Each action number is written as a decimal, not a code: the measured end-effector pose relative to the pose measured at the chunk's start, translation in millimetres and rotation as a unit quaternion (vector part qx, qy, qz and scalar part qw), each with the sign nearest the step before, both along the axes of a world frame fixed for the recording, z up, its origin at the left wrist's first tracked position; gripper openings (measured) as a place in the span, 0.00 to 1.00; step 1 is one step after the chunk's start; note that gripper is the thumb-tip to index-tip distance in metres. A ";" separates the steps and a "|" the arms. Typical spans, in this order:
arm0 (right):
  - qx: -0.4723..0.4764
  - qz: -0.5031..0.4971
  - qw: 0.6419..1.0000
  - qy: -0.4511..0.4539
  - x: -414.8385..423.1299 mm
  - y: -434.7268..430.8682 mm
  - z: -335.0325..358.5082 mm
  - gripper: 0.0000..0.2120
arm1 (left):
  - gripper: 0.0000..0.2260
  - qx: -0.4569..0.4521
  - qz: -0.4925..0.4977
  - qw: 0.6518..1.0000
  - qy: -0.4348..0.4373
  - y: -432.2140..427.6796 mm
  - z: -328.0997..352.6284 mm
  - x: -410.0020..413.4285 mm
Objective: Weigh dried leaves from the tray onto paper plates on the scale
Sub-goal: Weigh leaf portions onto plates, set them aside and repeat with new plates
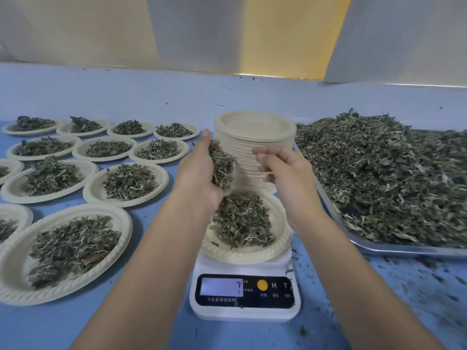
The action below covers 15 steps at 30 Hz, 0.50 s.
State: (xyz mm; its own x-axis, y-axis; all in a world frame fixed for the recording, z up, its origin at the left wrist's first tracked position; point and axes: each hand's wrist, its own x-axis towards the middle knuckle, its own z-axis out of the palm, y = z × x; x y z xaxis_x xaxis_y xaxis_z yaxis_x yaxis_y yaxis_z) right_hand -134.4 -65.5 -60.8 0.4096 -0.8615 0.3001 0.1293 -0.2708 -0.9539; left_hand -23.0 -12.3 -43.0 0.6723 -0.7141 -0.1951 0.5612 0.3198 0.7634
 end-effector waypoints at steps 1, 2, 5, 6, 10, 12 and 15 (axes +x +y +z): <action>0.042 0.007 0.998 -0.038 -0.5 0.9 2.4 0.09 | 0.15 -0.003 -0.007 1.000 -0.004 -4.8 4.1 -9.0; 0.089 0.023 0.992 -0.082 -1.5 1.8 5.1 0.09 | 0.15 -0.004 -0.014 1.000 -0.010 -11.2 8.5 -19.1; 0.209 0.054 0.958 -0.188 -12.1 -2.5 16.7 0.13 | 0.19 0.003 -0.032 0.999 -0.032 -38.0 19.6 -53.9; 0.236 0.051 0.946 -0.217 -18.4 -6.8 20.5 0.15 | 0.20 0.008 -0.037 0.999 -0.032 -48.3 21.7 -65.5; 0.289 -0.008 0.920 -0.265 -51.4 -26.5 26.1 0.19 | 0.21 -0.006 -0.085 0.995 0.044 -84.7 17.9 -105.4; 0.318 -0.036 0.902 -0.289 -68.8 -36.7 19.5 0.19 | 0.18 -0.006 -0.096 0.993 0.071 -99.3 10.6 -123.8; 0.344 -0.091 0.884 -0.303 -89.4 -52.3 6.9 0.19 | 0.12 0.048 -0.112 0.992 0.045 -118.1 -8.6 -145.1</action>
